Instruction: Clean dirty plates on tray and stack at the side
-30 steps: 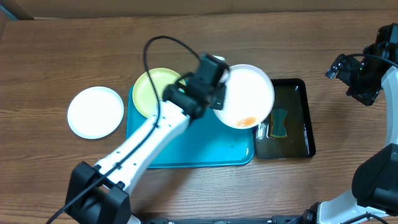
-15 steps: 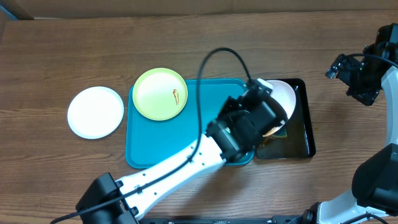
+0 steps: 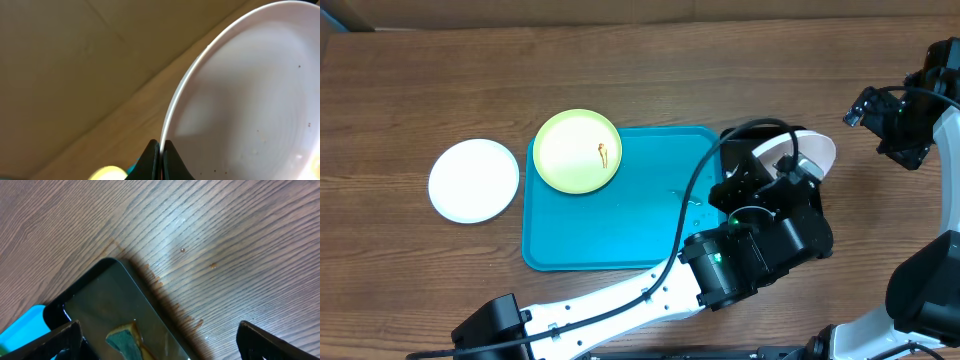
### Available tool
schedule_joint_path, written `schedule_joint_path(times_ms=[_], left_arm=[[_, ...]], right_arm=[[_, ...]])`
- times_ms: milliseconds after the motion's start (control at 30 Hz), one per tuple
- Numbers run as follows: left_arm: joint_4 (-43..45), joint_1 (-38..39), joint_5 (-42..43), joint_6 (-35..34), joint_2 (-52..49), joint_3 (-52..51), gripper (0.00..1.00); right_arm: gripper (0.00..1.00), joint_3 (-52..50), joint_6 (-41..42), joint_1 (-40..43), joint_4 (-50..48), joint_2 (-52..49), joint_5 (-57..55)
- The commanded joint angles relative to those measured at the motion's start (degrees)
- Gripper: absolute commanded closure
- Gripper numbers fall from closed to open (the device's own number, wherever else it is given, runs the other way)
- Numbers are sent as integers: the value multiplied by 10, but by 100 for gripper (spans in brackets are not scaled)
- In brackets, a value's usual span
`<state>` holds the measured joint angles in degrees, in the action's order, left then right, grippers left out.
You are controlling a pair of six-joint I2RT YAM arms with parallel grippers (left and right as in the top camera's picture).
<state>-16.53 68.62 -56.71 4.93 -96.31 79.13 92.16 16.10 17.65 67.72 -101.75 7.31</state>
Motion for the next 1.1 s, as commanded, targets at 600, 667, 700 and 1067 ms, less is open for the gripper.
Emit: schedule_joint_path(times_ms=[600,667,700,1067], left_arm=[[229,6,-117,264,-1,13,96],[269,8,-117,311,-1,13,96],[282,8,-117,328,-1,13,96],[281,-6,-130,281,-2,13,96]], right_arm=[[0,5,2,3,-2,6,3],[0,5,2,3,-2,6,3],[0,5,2,3,-2,6,3],[0,5,2,3,-2,6,3]])
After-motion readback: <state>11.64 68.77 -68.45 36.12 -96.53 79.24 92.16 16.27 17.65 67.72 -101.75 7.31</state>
